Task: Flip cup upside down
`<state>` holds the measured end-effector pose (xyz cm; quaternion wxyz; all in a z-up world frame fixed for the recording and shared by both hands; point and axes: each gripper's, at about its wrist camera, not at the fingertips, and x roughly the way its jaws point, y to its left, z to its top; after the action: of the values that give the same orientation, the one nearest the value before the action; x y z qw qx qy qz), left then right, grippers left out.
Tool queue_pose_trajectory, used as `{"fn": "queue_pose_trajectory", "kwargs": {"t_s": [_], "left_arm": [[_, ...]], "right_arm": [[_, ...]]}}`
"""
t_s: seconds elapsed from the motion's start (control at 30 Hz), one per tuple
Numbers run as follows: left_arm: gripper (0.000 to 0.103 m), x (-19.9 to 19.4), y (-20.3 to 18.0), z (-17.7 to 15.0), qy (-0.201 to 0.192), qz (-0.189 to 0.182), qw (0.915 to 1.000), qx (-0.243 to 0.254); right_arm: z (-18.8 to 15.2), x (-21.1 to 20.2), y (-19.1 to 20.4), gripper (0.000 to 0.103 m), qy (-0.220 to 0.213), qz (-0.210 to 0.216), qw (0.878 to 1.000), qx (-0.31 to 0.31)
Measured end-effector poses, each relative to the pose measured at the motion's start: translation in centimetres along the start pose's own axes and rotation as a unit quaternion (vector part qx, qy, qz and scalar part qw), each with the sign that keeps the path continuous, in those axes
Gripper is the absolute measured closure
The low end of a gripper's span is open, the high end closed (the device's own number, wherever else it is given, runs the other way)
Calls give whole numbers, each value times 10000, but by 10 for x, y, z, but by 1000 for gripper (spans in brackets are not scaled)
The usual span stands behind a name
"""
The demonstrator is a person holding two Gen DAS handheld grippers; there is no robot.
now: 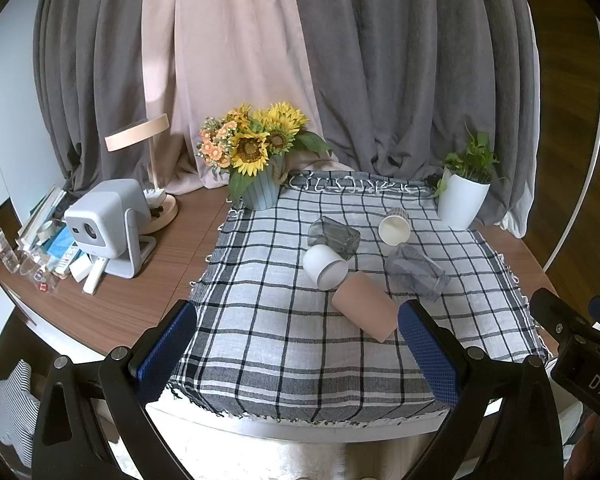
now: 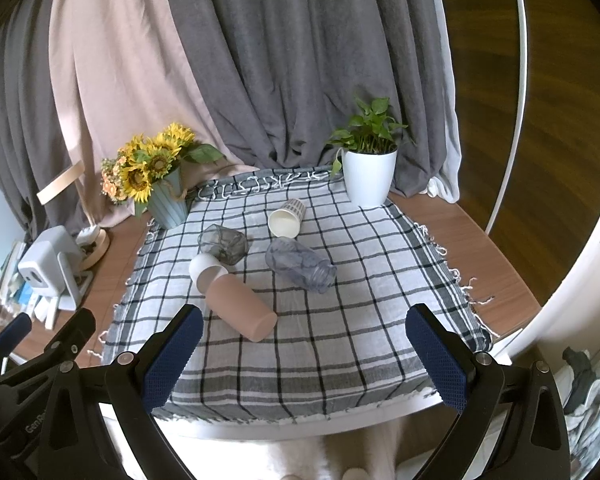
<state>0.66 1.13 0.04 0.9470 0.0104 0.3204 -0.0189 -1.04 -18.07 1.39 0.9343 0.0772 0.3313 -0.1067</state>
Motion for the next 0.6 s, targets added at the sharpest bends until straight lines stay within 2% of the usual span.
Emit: {"fn": "queue_pose_trajectory", "kwargs": {"t_s": [0.6], "left_arm": [[0, 0, 1, 0, 2, 0, 10000, 3]], "right_arm": [[1, 1, 2, 1, 0, -21, 10000, 1]]}}
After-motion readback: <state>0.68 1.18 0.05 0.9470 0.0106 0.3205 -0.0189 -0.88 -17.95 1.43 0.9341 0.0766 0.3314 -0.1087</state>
